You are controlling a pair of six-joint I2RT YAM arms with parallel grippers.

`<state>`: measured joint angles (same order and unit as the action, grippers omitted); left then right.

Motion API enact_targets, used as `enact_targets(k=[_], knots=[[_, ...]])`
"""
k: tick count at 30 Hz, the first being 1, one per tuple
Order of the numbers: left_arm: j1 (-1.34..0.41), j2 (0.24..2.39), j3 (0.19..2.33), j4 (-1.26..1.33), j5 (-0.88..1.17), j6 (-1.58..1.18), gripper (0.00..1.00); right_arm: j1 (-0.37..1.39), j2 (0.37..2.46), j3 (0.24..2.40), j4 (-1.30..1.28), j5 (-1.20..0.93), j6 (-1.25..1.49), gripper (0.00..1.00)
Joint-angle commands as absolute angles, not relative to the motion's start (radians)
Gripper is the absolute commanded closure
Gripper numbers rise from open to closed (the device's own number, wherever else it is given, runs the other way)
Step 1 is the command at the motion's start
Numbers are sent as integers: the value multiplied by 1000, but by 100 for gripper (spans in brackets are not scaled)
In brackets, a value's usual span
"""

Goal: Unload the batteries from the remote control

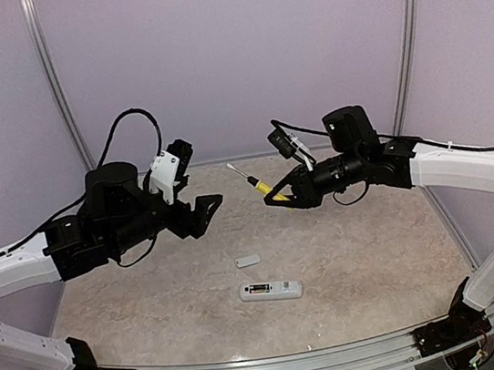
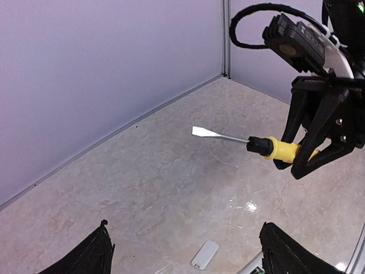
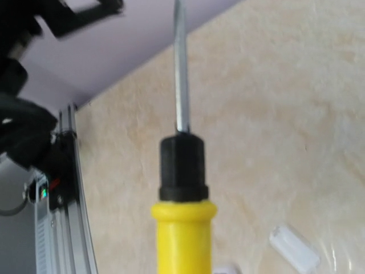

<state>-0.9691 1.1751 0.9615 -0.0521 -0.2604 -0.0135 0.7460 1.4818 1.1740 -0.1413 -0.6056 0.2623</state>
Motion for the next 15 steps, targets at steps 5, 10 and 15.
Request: enact_targets(k=[5, 10, 15], knots=[[-1032, 1231, 1016, -163, -411, 632, 15, 739, 1541, 1323, -533, -613, 152, 100], [-1045, 1303, 1092, -175, -290, 790, 20, 741, 1544, 1324, -547, -639, 177, 100], [-1071, 1419, 1194, -233, -278, 879, 25, 753, 1558, 1343, -581, -641, 187, 100]])
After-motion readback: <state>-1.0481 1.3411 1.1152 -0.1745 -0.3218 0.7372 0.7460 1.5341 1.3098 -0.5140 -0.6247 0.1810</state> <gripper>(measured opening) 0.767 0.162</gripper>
